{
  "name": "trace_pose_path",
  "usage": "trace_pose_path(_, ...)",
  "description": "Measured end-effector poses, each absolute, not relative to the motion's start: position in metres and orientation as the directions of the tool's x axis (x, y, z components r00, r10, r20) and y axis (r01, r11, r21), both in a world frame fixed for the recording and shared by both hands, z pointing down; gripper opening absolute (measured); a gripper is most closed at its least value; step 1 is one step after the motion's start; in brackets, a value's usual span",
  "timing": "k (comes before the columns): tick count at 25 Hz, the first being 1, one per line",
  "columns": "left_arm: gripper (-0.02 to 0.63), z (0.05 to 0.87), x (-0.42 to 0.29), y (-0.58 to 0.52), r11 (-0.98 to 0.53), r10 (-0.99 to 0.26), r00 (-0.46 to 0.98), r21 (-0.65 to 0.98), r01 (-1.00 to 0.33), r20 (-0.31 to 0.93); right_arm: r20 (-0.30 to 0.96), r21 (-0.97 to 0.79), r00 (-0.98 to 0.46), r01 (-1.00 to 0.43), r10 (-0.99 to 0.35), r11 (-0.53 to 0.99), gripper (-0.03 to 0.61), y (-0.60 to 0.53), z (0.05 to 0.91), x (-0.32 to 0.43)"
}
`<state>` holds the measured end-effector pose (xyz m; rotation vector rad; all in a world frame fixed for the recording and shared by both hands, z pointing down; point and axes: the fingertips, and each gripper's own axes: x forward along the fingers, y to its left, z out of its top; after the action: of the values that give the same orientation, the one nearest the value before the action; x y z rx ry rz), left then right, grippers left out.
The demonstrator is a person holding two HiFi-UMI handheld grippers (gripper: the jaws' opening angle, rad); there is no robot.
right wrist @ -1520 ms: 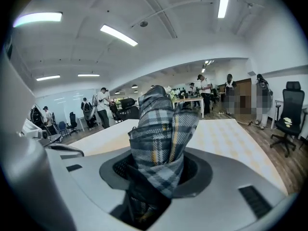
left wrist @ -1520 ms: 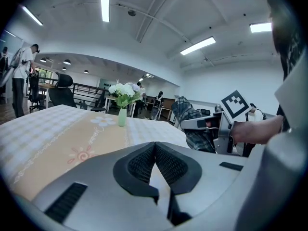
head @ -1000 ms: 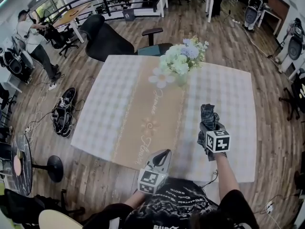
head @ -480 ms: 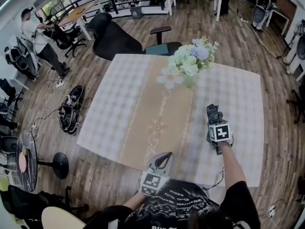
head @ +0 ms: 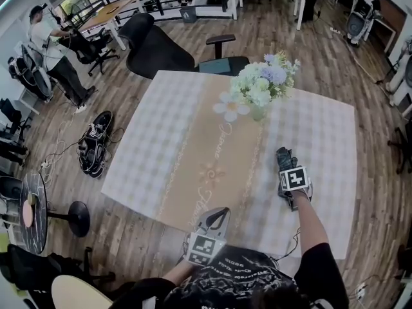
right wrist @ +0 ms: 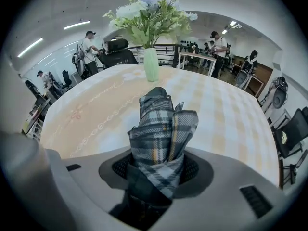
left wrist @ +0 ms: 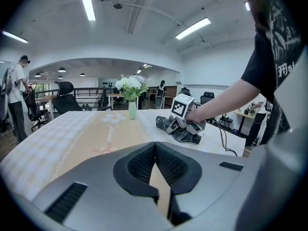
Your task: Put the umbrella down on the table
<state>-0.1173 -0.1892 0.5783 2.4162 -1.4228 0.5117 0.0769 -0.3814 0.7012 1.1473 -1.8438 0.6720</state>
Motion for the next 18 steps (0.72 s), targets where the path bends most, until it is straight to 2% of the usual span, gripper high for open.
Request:
trace_pose_path(13,0.018,0.577,-0.111,-0.196,-0.463,-0.777,0.444,0.073,-0.883,0.446,0.873,-0.062,-0.264,-0.893,-0.410,0.445,0.236,-0.382,0.707,0.078)
trace_pose_path(14,0.018,0.576,-0.109,-0.195,-0.466,-0.776,0.446,0.073,-0.882,0.446,0.872,-0.072,-0.276,-0.889,-0.405,0.451,0.255,-0.381,0.706,0.077)
trace_pose_path(16,0.018,0.574,-0.107,-0.190,-0.468,-0.774,0.450,0.077,-0.880,0.446,0.865,-0.099,-0.305,-0.883,-0.399,0.459,0.341,-0.375,0.703,0.075)
trace_pose_path(18,0.018,0.575,-0.107,-0.186,-0.465,-0.774,0.451,0.084,-0.881,0.444,0.849,-0.107,-0.321,-0.882,-0.419,0.460,0.383,-0.371,0.694,0.075)
